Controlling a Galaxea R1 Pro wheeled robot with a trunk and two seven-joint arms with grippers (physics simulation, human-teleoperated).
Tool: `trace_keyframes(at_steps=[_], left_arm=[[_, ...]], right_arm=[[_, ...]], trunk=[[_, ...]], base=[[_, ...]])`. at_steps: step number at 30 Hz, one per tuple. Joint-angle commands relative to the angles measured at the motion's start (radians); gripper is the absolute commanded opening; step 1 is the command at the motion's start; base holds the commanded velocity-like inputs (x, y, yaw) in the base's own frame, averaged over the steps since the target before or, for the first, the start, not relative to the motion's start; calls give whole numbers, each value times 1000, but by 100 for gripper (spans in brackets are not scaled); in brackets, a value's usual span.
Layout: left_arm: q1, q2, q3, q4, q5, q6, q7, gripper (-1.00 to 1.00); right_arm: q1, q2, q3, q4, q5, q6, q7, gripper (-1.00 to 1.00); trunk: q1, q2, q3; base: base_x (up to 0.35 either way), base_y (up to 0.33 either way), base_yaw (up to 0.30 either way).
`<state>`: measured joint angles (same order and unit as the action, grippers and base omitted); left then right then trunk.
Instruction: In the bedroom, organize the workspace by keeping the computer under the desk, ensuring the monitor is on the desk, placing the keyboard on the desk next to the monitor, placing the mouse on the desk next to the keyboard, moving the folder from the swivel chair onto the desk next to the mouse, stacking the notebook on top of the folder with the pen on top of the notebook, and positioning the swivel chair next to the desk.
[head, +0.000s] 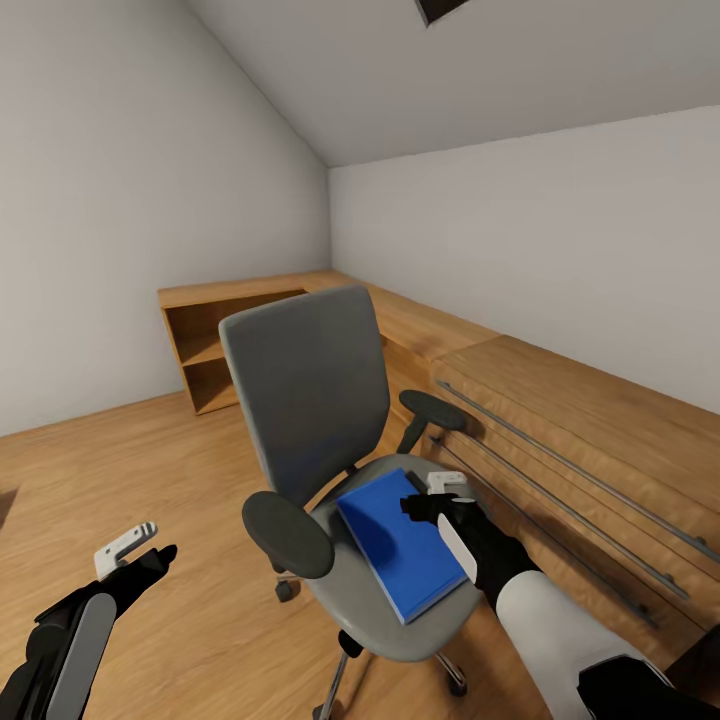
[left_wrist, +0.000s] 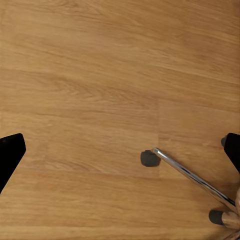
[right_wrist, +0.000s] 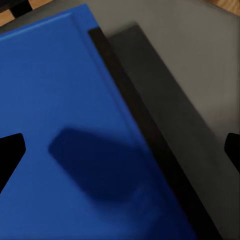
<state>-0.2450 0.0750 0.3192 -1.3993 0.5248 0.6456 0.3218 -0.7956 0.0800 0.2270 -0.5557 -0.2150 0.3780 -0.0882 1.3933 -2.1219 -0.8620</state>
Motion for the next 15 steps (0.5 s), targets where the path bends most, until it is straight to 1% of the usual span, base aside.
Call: trace_keyframes(at_steps=[1,4,9,15], left_arm=[[0,0,0,-1,11,3,9,100],[-1,0,0,-1,11,2,9,100],[0,0,1,-1,11,2,9,100],[-1,0,1,-1,11,3,9,100]], right_arm=[[-1,0,6,-1,-10,5,-11,100],[-1,0,6,-1,-10,5,-11,100],[-1,1,6,-1,-10,5,-11,100],[-1,1,6,-1,-10,5,-11,100]], trunk=[[0,0,-1],[0,0,-1],[19,-35,-17],[19,-35,-17]], base=[[0,0,0],[0,0,0],[0,0,0],[0,0,0]])
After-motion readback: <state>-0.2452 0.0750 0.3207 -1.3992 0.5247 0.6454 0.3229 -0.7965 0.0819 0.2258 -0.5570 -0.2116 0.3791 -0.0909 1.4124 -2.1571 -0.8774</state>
